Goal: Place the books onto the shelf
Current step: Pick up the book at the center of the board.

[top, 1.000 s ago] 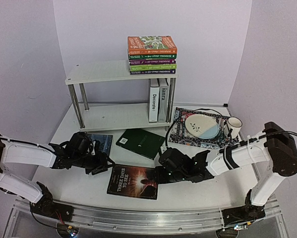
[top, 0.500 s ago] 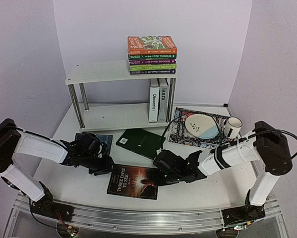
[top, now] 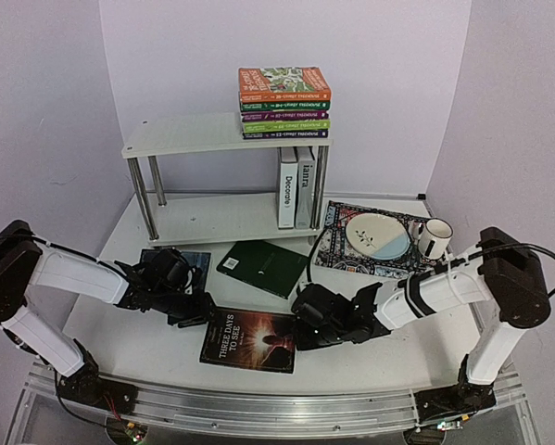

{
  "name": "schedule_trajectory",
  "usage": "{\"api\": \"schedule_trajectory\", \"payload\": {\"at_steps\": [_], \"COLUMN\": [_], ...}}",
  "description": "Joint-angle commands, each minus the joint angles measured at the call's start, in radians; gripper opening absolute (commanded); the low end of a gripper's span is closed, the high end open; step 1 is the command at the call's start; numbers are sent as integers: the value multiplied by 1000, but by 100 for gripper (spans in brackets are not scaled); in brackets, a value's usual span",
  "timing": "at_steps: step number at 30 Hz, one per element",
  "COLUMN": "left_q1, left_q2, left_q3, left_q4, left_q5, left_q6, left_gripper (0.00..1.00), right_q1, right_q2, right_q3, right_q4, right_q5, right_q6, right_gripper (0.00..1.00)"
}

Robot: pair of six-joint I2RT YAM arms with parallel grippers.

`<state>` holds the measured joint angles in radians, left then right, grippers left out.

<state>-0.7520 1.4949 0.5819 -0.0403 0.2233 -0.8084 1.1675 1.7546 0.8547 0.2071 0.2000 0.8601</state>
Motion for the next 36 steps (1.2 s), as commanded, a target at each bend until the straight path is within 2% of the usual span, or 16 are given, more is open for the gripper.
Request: {"api": "schedule_trajectory", "payload": {"at_steps": [1, 5, 11, 13, 14, 15, 19, 21, 25, 30, 36], "left_q1": [-4, -4, -4, -4, -3, -3, -3, -1, 9, 11, 14], "left_q2": [27, 33, 29, 13, 1, -12, -66, -85, -111, -113, -120], "left_q3": [10, 4, -7, -5, -7, -11, -20, -20, 2, 97, 152], "left_q4": [34, 82, 188, 200, 199, 199, 198, 185, 139, -36, -90], "left_q5": [45, 87, 164, 172, 171, 168, 175, 172, 169, 137, 132], "left_q6": [-8, -18, -49, -60, -64, -69, -90, -97, -119, -132, -179], "left_gripper": [50, 48, 37, 25, 9, 2, 0, 0, 0, 0, 0], "right_q1": [3, 3, 1, -1, -2, -4, -16, -18, -18, 4, 186], "right_q2": [31, 57, 51, 38, 31, 25, -21, -50, -132, -257, -304], "right_q3": [23, 12, -19, -30, -37, -43, -70, -80, -88, -92, -51], "right_q4": [-42, -15, 0, 1, 3, 3, 3, 4, 3, -16, -28], "right_q5": [-51, -88, -87, -77, -73, -69, -49, -39, -38, -17, 140], "right_q6": [-22, -10, 0, 3, 3, 3, -14, -38, -155, -346, -658], "right_gripper": [24, 18, 9, 8, 8, 8, 10, 14, 32, 54, 78]}}
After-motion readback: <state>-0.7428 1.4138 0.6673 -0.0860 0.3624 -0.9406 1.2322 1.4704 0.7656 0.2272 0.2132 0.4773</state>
